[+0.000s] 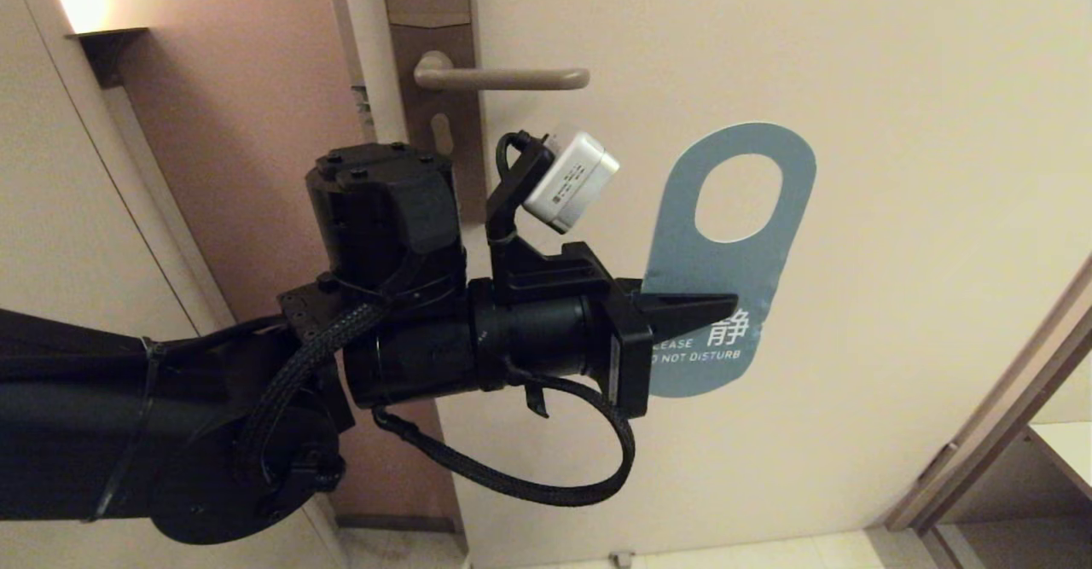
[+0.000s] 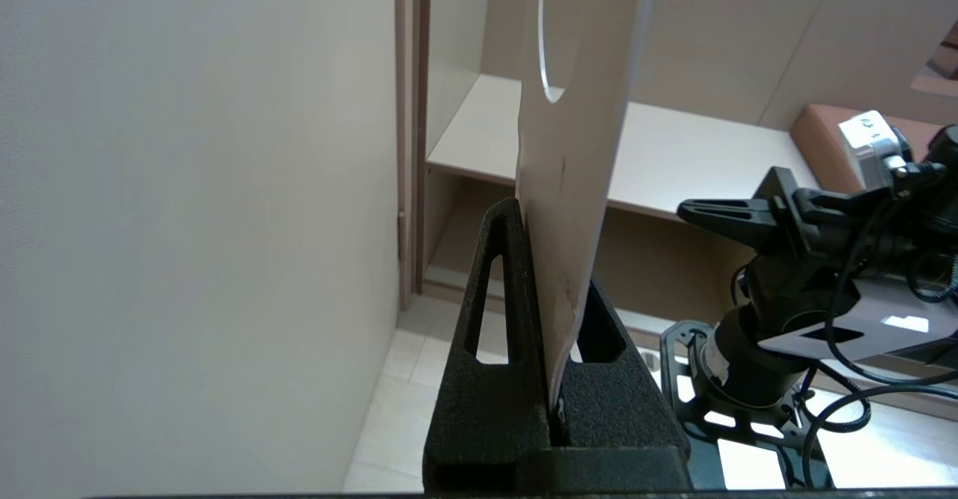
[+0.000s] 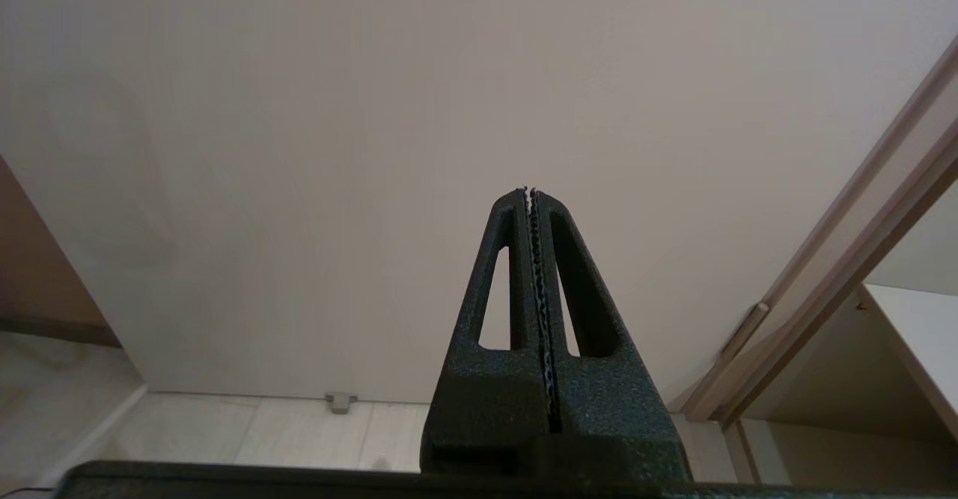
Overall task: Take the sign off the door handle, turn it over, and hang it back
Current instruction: Hand it to the other hand
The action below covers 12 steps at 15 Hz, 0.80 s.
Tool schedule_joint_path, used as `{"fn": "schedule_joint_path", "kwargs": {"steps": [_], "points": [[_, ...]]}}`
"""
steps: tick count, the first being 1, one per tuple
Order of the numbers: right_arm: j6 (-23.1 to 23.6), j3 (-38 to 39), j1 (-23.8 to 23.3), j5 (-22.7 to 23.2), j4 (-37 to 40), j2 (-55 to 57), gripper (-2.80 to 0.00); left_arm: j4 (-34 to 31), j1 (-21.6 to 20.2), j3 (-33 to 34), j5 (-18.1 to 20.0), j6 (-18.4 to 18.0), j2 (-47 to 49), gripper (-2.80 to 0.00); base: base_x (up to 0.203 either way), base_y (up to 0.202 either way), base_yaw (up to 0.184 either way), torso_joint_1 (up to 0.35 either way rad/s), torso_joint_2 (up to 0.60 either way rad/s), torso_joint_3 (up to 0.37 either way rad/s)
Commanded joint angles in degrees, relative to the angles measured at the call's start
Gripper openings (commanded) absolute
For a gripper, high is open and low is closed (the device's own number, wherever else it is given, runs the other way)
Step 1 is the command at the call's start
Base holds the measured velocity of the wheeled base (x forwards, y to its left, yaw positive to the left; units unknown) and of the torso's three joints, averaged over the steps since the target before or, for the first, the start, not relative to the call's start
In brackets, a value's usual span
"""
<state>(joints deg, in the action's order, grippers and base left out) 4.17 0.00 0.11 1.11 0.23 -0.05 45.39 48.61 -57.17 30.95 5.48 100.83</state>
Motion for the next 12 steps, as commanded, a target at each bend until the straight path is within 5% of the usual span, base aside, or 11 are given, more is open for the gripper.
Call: {"fn": "schedule_joint_path", "kwargs": {"steps": [1,9,10,12], "points": [[0.05,0.0,-0.02,0.03,0.03,0.05,-2.8,2.76,0.45,2.28,0.16,0.17,-0.28,-2.8,0.0,0.0,0.0,0.0,0.0,0.0],[2.07,-0.46,-0.02,0.38,-0.05,0.05,-2.8,6.2,0.52,4.79,0.25,0.41,-1.95,-2.8,0.0,0.0,0.0,0.0,0.0,0.0],[2.53,-0.66,-0.01,0.39,-0.06,0.05,0.0,6.2,0.52,4.79,0.25,0.41,-1.95,-2.8,0.0,0.0,0.0,0.0,0.0,0.0],[2.66,-1.95,0.03,1.05,-0.06,0.05,0.0,6.2,0.59,4.79,0.25,0.43,-2.04,-2.8,0.0,0.0,0.0,0.0,0.0,0.0]]}}
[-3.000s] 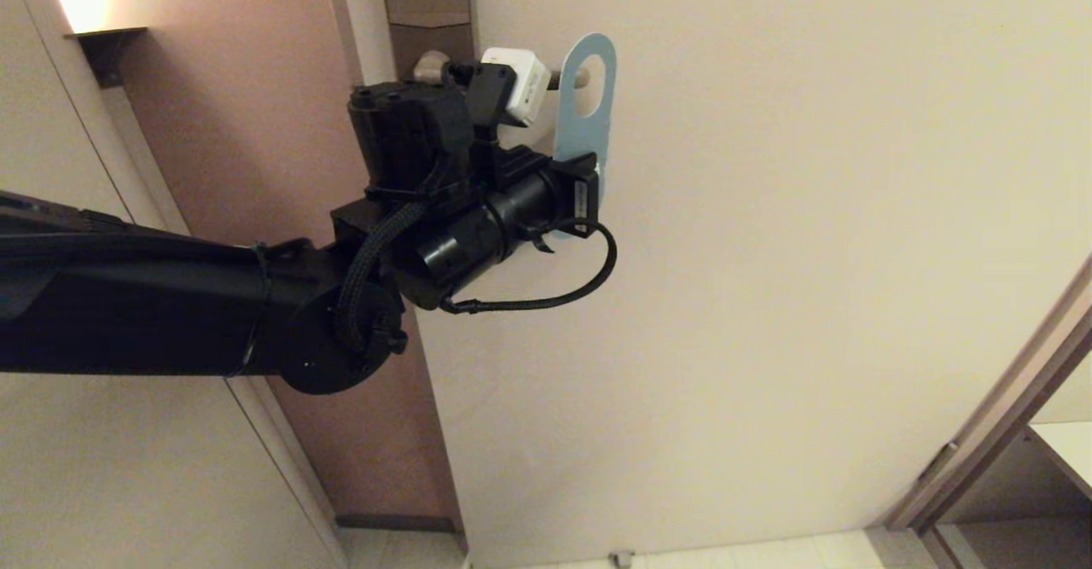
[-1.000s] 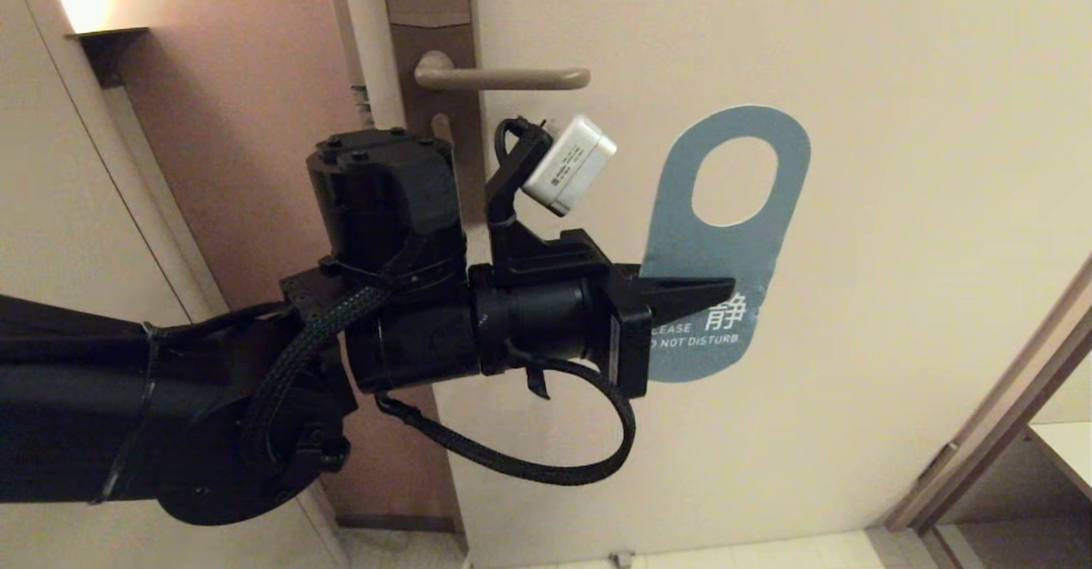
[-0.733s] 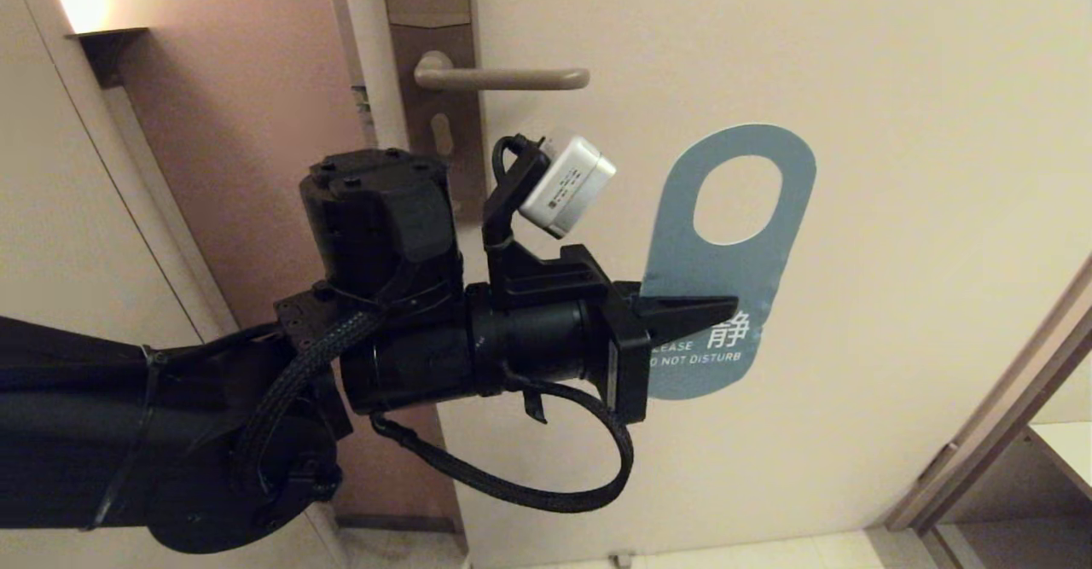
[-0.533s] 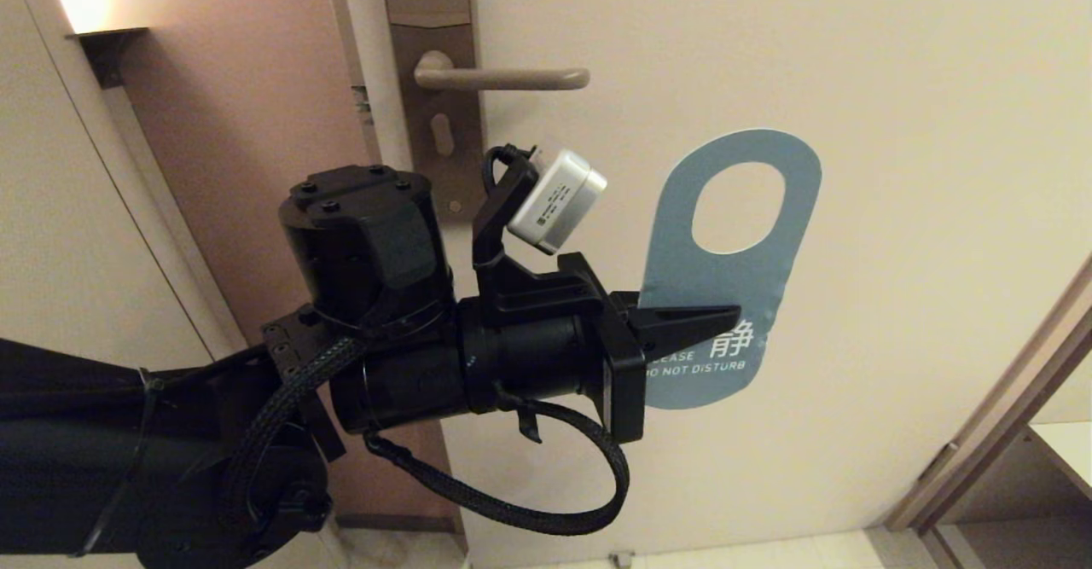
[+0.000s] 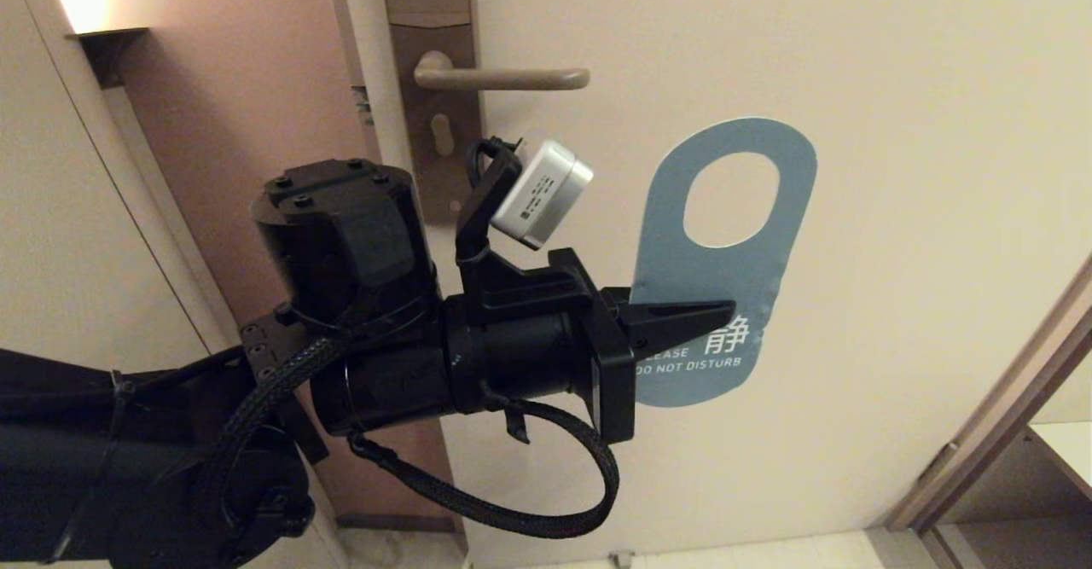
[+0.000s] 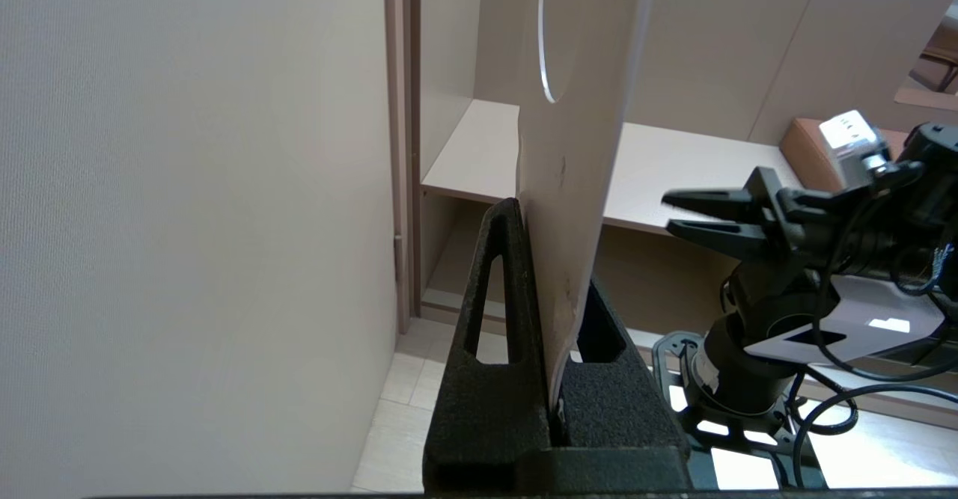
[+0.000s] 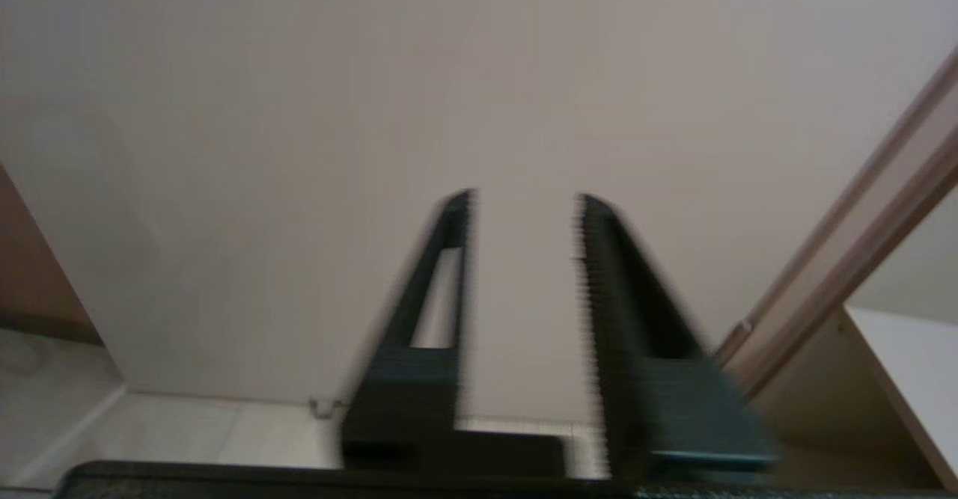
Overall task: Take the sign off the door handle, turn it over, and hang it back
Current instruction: Hand it to the other hand
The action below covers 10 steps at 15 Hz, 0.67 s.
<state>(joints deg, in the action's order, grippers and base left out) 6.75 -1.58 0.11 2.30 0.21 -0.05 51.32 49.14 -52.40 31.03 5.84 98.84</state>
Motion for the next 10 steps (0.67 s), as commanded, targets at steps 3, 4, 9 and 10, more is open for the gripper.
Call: {"fn": "schedule_joint_path", "kwargs": {"steps": [3,4,9,10], "points": [[0.23,-3.16,0.02,3.09,0.63,0.05,0.0,0.27,0.43,-0.06,0.18,0.14,-0.49,-2.8,0.0,0.0,0.0,0.0,0.0,0.0],[0.46,-4.01,0.03,3.25,1.6,0.05,0.0,0.27,0.43,-0.08,0.18,0.14,-0.72,-2.8,0.0,0.0,0.0,0.0,0.0,0.0],[1.13,-10.31,0.05,6.76,6.31,4.12,0.0,0.01,0.52,-0.34,0.18,0.14,-2.09,-2.8,0.0,0.0,0.0,0.0,0.0,0.0],[1.14,-11.58,0.07,6.87,6.2,6.65,0.0,0.01,0.52,-0.34,0.18,0.14,-2.16,-2.8,0.0,0.0,0.0,0.0,0.0,0.0]]}}
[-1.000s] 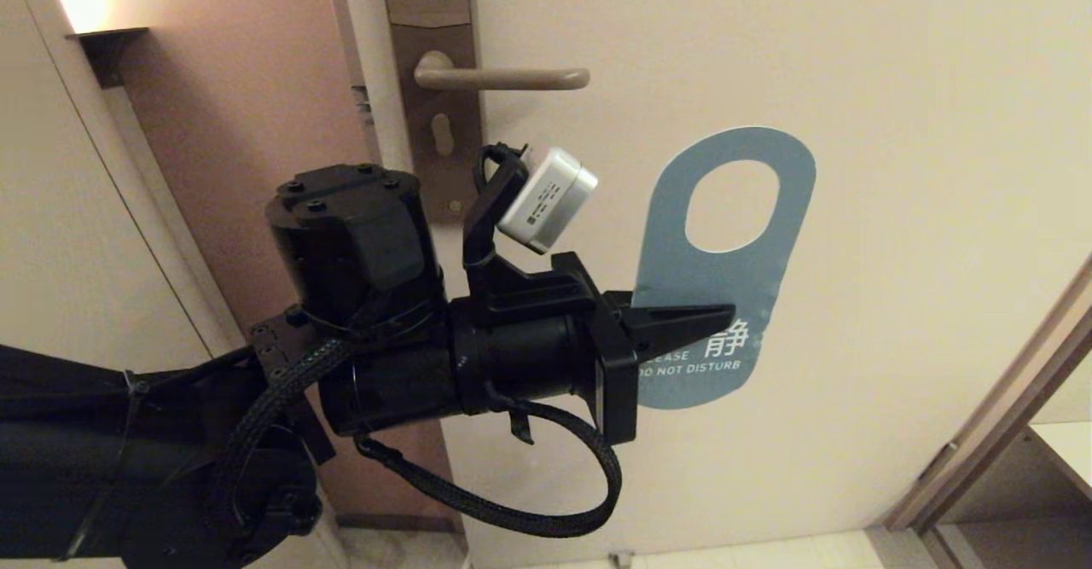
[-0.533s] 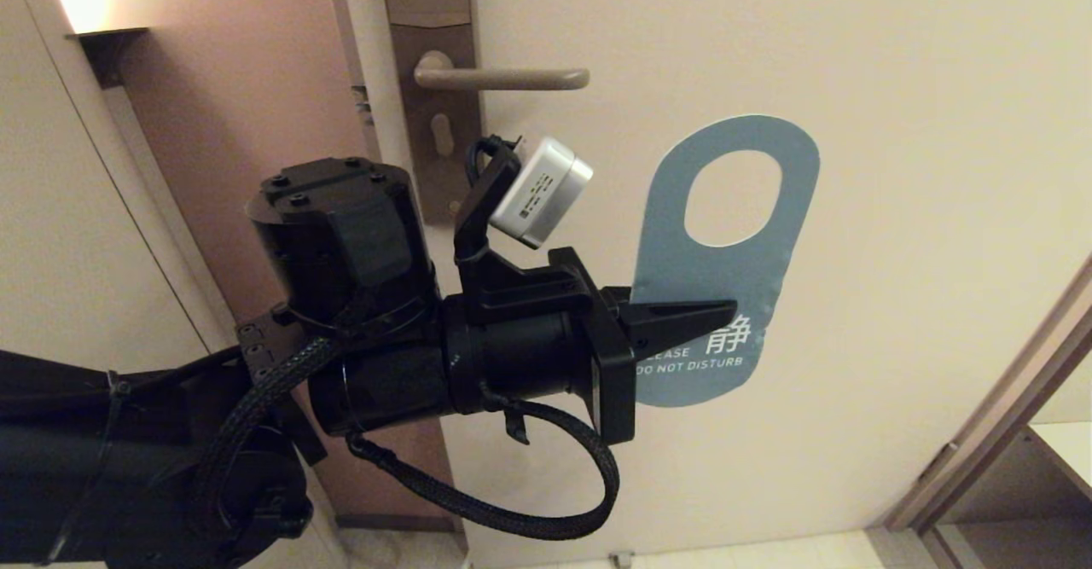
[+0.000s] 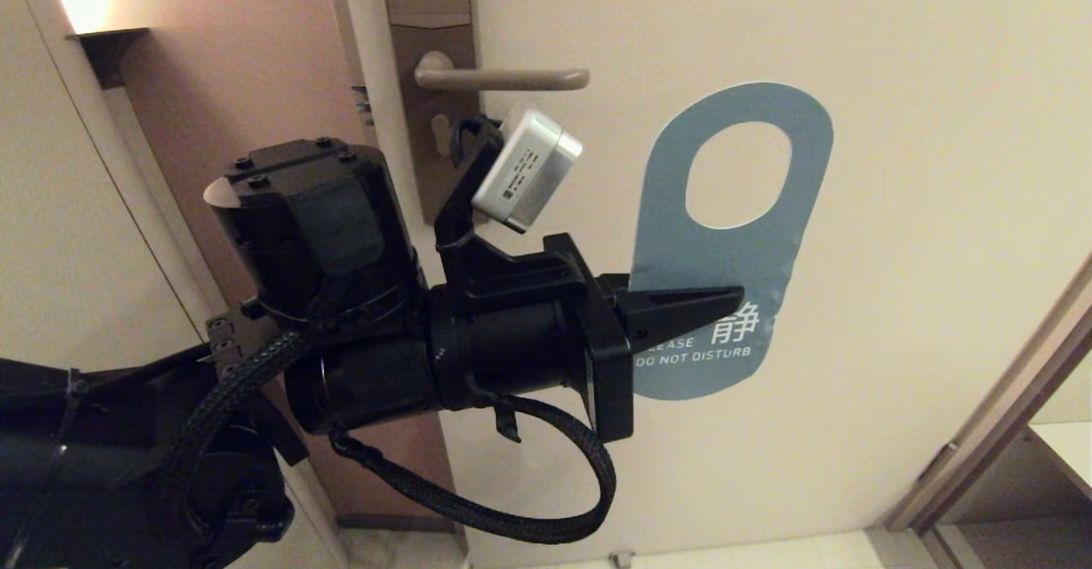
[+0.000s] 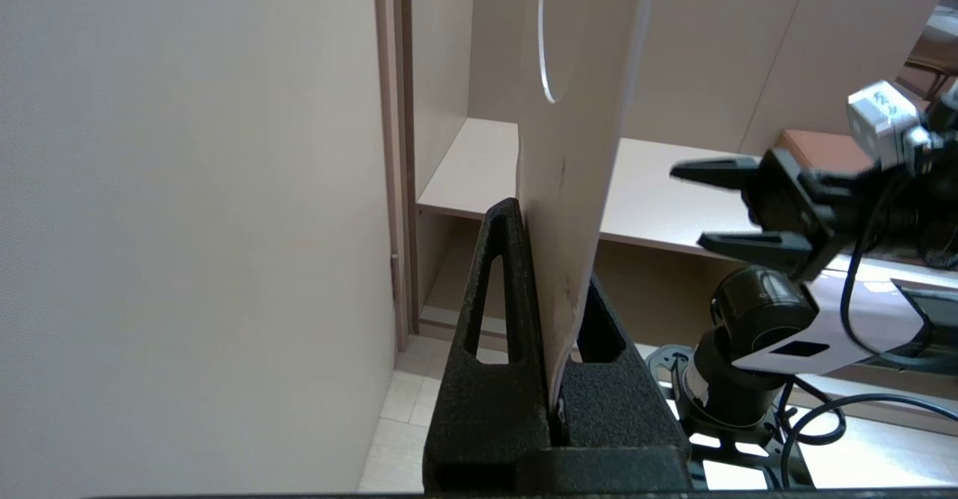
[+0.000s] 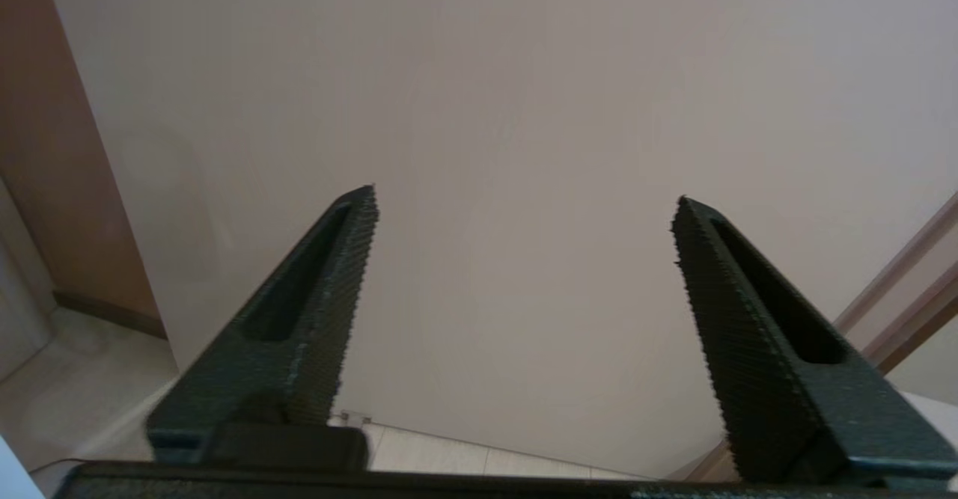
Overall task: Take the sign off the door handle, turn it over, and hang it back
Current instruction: Hand it to the other hand
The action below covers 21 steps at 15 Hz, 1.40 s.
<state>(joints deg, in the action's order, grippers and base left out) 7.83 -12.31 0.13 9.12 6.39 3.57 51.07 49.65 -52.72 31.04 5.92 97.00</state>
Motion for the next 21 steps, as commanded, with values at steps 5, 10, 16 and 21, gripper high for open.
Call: {"fn": "schedule_joint_path", "kwargs": {"steps": [5,10,16,21], "points": [[0.32,-5.67,0.13,4.56,-7.07,18.11,0.0,0.01,0.03,-1.14,0.33,0.06,-0.31,-2.8,0.0,0.0,0.0,0.0,0.0,0.0],[0.39,-9.57,0.13,26.0,-15.97,32.25,0.0,-1.94,0.71,-3.03,2.78,0.06,0.11,-2.8,0.0,0.0,0.0,0.0,0.0,0.0],[0.44,-14.23,1.56,44.32,-16.39,39.99,0.0,-1.77,4.66,-5.62,2.76,1.97,1.77,-2.8,0.0,0.0,0.0,0.0,0.0,0.0],[0.35,-16.55,12.14,44.76,-16.41,43.63,0.0,-2.01,7.48,-7.65,2.79,2.08,3.11,-2.8,0.0,0.0,0.0,0.0,0.0,0.0]]}}
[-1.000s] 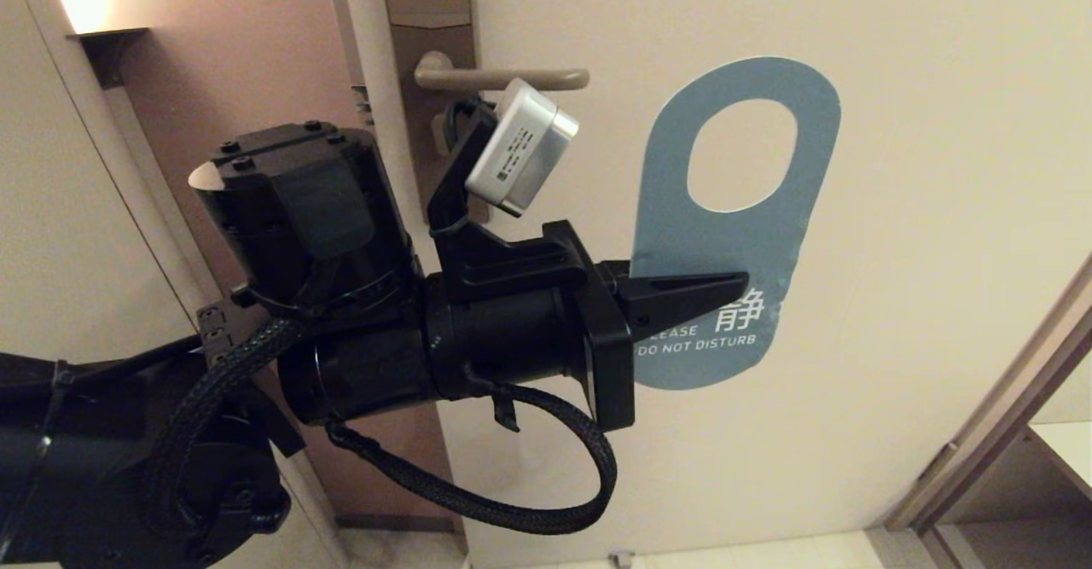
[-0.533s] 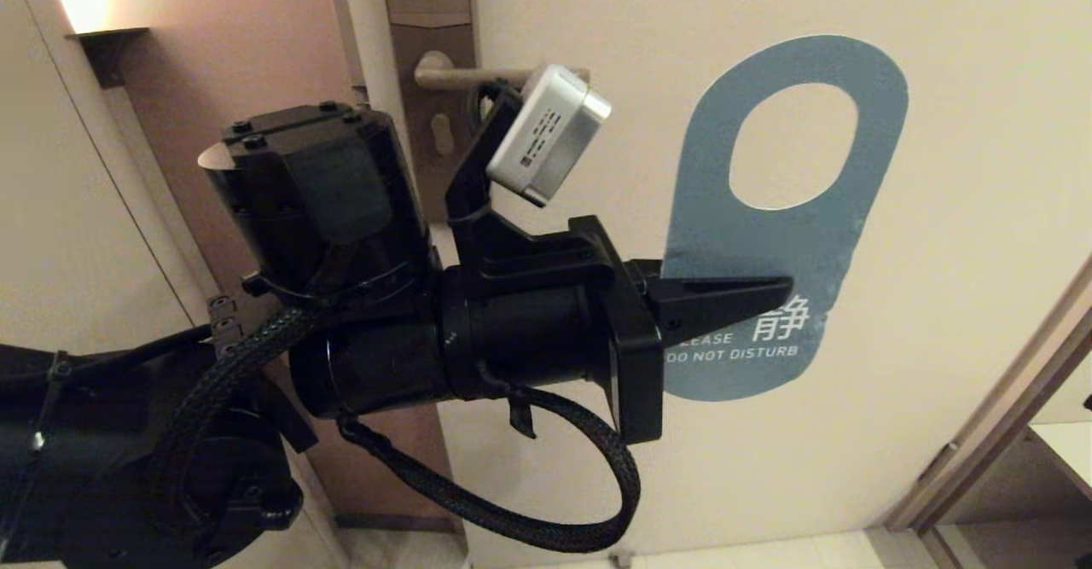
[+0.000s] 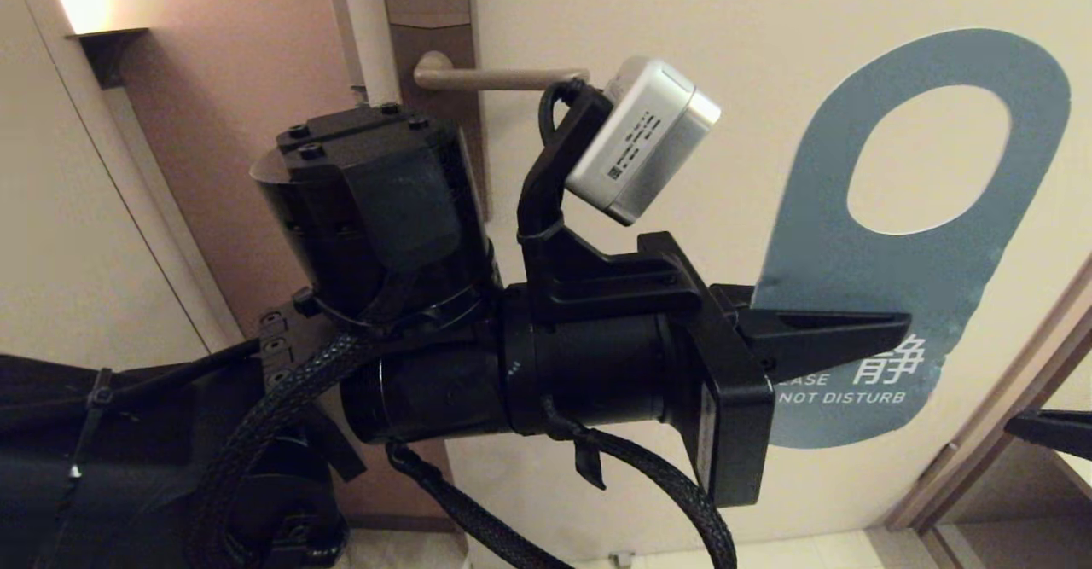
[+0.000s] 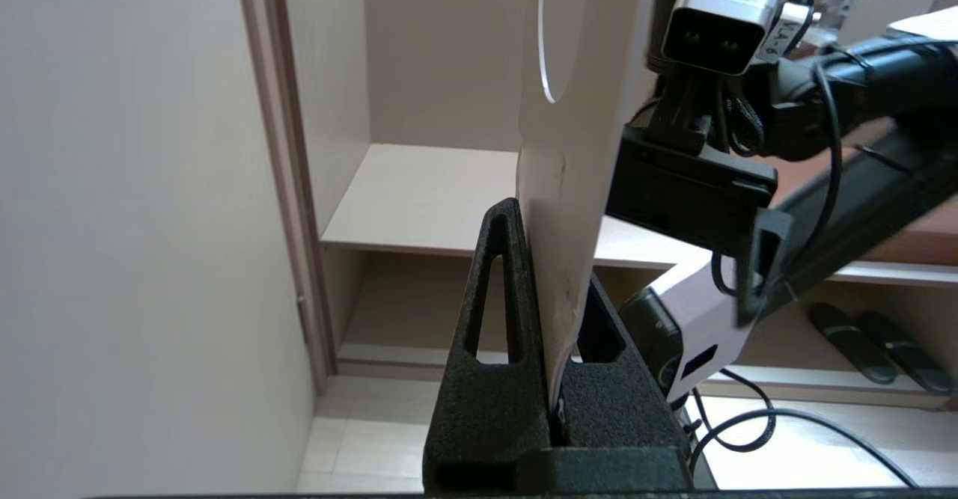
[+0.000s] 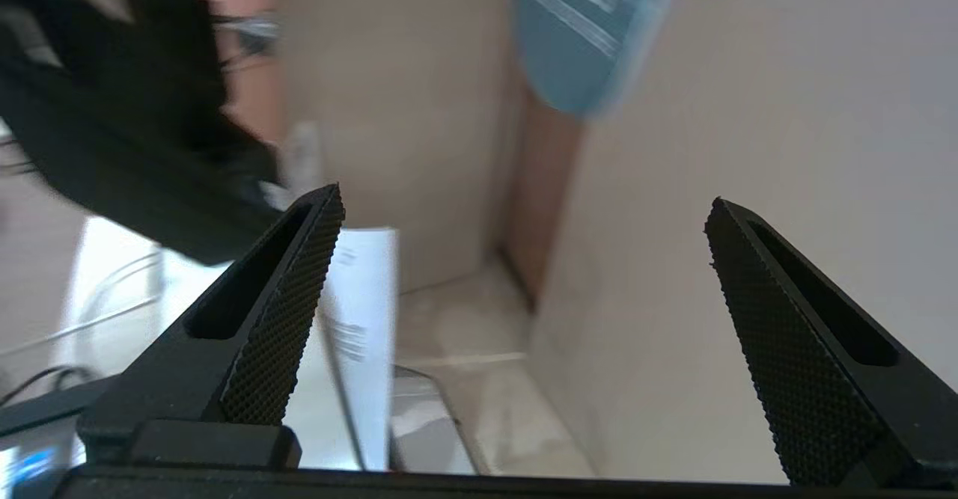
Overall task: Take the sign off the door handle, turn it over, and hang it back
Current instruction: Hand it to the other hand
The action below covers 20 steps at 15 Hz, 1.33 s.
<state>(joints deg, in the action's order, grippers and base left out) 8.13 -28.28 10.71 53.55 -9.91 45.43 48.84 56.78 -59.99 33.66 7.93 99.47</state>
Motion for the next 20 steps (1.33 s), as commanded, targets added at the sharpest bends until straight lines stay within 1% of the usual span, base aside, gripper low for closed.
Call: {"fn": "schedule_joint_path", "kwargs": {"steps": [1,6,8,9,13,16,20], "points": [[0.04,-2.21,3.02,0.32,-0.11,3.19,0.0,0.21,0.59,-0.57,0.17,-0.01,1.06,-2.8,0.0,0.0,0.0,0.0,0.0,0.0],[0.04,-7.55,11.89,0.17,-0.11,9.63,0.0,0.28,0.97,-2.86,0.09,0.47,2.13,-2.8,0.0,0.0,0.0,0.0,0.0,0.0],[0.0,-8.17,14.36,0.15,-0.79,10.88,0.0,0.29,1.06,-3.78,0.09,0.63,2.14,-2.8,0.0,0.0,0.0,0.0,0.0,0.0],[-0.16,-8.19,15.25,0.1,-2.3,11.67,0.0,0.3,1.23,-4.23,0.09,0.77,2.14,-2.8,0.0,0.0,0.0,0.0,0.0,0.0],[-0.48,-8.58,16.82,-0.5,-7.88,15.46,0.0,0.3,1.23,-5.19,0.0,0.86,2.28,-2.8,0.0,0.0,0.0,0.0,0.0,0.0],[-0.31,-8.64,17.51,-1.24,-8.02,16.18,0.0,0.3,1.41,-5.17,-0.09,1.0,1.99,-2.8,0.0,0.0,0.0,0.0,0.0,0.0],[-0.4,-6.67,17.59,-1.26,-8.02,14.73,0.0,0.3,1.32,-5.14,-0.18,1.21,2.17,-2.8,0.0,0.0,0.0,0.0,0.0,0.0]]}}
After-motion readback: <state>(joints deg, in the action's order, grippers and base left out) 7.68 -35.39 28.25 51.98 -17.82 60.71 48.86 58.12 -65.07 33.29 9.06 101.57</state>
